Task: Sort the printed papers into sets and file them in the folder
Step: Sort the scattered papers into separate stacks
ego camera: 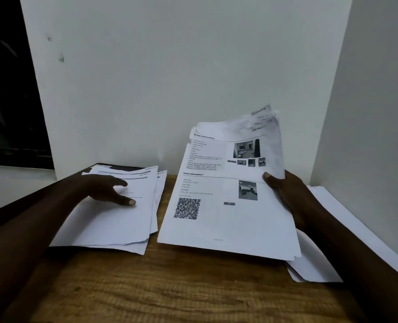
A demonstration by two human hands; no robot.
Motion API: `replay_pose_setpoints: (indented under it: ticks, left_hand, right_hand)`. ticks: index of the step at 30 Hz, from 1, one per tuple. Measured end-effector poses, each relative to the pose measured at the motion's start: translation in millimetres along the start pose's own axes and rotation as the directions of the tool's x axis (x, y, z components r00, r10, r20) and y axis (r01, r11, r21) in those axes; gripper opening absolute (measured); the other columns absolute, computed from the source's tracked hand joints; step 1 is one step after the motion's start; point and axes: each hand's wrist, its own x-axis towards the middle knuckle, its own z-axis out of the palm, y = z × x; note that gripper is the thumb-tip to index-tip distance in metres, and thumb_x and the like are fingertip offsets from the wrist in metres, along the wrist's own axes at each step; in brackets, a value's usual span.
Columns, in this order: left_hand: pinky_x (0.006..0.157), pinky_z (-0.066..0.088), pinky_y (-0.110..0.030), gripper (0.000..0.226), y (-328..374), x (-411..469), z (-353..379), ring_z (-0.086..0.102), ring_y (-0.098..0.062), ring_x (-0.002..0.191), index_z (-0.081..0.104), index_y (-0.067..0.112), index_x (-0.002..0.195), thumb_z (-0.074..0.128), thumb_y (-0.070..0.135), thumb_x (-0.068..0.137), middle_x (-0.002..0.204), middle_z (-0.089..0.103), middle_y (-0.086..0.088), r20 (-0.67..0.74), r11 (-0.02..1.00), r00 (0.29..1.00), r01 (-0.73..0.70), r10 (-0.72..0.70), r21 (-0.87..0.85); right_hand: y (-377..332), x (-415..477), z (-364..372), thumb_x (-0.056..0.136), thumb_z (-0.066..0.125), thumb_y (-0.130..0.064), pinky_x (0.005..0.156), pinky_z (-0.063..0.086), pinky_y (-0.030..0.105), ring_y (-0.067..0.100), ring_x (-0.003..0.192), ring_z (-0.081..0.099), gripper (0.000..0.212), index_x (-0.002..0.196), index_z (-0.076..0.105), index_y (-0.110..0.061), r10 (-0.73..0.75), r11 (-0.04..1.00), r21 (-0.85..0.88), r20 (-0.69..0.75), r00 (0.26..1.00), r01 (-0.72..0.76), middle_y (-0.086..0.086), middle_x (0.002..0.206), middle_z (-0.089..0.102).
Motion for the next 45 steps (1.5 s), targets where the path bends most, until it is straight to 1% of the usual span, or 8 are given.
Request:
replay_pose_setpoints:
  ticks: [3, 6, 9, 14, 26, 36, 41, 45]
  left_hand:
    - [0.101, 0.042, -0.034, 0.113, 22.9, -8.4, -5.4, 0.055, -0.017, 0.119, 0.054, 0.033, 0.131, 0.042, 0.102, 0.042, 0.134, 0.06, 0.002, -0.298, 0.873, 0.952, -0.201, 0.067, -0.444]
    - [0.087, 0.053, -0.037, 0.092, 66.7, -19.7, -5.4, 0.068, -0.018, 0.101, 0.06, 0.027, 0.127, 0.058, 0.088, 0.058, 0.117, 0.07, -0.002, -0.212, 0.204, 0.965, -0.242, 0.155, -0.949]
    - [0.095, 0.053, -0.046, 0.051, 101.7, -28.3, 10.3, 0.066, -0.029, 0.111, 0.059, 0.012, 0.13, 0.056, 0.046, 0.092, 0.123, 0.068, -0.011, -0.191, -0.077, 0.897, -0.175, 0.398, -0.982]
    - [0.101, 0.043, -0.063, 0.049, 114.4, -17.8, 35.2, 0.062, -0.042, 0.114, 0.055, 0.001, 0.13, 0.069, 0.015, 0.085, 0.125, 0.063, -0.023, -0.316, -0.263, 0.921, -0.255, 0.226, -0.93]
    - [0.086, 0.056, -0.05, 0.033, 110.0, -20.7, 45.0, 0.066, -0.037, 0.108, 0.056, 0.002, 0.129, 0.049, 0.014, 0.099, 0.122, 0.066, -0.022, -0.277, -0.25, 0.914, -0.205, 0.297, -0.946]
    - [0.096, 0.045, -0.041, 0.027, 33.4, 4.6, 39.6, 0.062, -0.023, 0.104, 0.055, 0.015, 0.126, 0.038, 0.018, 0.105, 0.136, 0.056, -0.008, -0.246, -0.492, 0.96, -0.279, -0.132, -0.825]
    - [0.053, 0.057, -0.024, 0.025, 40.9, -4.1, 35.6, 0.071, -0.009, 0.065, 0.056, 0.012, 0.116, 0.037, 0.024, 0.104, 0.084, 0.076, 0.001, -0.194, -0.521, 0.977, -0.209, -0.084, -0.827]
    - [0.088, 0.056, -0.046, 0.052, 54.5, -5.7, 36.6, 0.061, -0.03, 0.117, 0.049, 0.011, 0.14, 0.052, 0.028, 0.091, 0.135, 0.059, -0.016, -0.178, -0.514, 0.984, -0.146, 0.014, -0.846]
  right_hand:
    - [2.1, -2.4, 6.2, 0.096, 0.059, -0.023, 0.086, 0.054, 0.055, 0.035, 0.1, 0.068, 0.027, 0.121, 0.059, -0.014, 0.02, 0.999, 0.045, 0.062, 0.998, -0.023, 0.013, 0.111, 0.071]
    - [4.8, -6.4, 13.1, 0.096, 0.058, -0.023, 0.082, 0.057, 0.053, 0.033, 0.098, 0.07, 0.026, 0.121, 0.06, -0.016, 0.009, 0.997, 0.072, 0.112, 0.994, -0.017, 0.011, 0.11, 0.072]
    - [8.4, -7.9, 18.3, 0.097, 0.056, -0.022, 0.082, 0.057, 0.052, 0.031, 0.097, 0.071, 0.025, 0.121, 0.06, -0.014, 0.019, 0.998, 0.064, 0.136, 0.991, -0.028, 0.01, 0.109, 0.072]
    - [13.6, -4.0, 19.9, 0.083, 0.075, -0.021, 0.084, 0.058, 0.047, 0.028, 0.097, 0.07, 0.044, 0.12, 0.054, -0.01, -0.012, 1.0, 0.023, 0.017, 1.0, 0.012, 0.01, 0.111, 0.069]
    - [30.4, 12.8, 13.9, 0.09, 0.062, -0.025, 0.097, 0.05, 0.049, 0.029, 0.104, 0.064, 0.018, 0.107, 0.066, -0.021, -0.116, 0.974, -0.214, -0.162, 0.98, 0.08, 0.005, 0.111, 0.069]
    - [28.2, 4.8, -0.8, 0.09, 0.051, -0.012, 0.08, 0.038, 0.026, 0.022, 0.098, 0.056, 0.028, 0.117, 0.059, -0.01, -0.239, 0.807, -0.589, -0.262, 0.935, 0.042, 0.011, 0.115, 0.065]
    - [37.9, -1.8, 13.7, 0.087, 0.05, -0.008, 0.062, 0.037, 0.028, 0.021, 0.081, 0.057, 0.024, 0.109, 0.059, -0.01, -0.199, 0.69, -0.721, -0.096, 0.975, 0.07, 0.012, 0.1, 0.068]
    - [46.5, -0.6, 19.9, 0.083, 0.06, -0.014, 0.075, 0.048, 0.031, 0.025, 0.096, 0.062, 0.026, 0.109, 0.059, -0.011, -0.115, 0.64, -0.768, -0.042, 0.992, 0.042, 0.01, 0.102, 0.069]
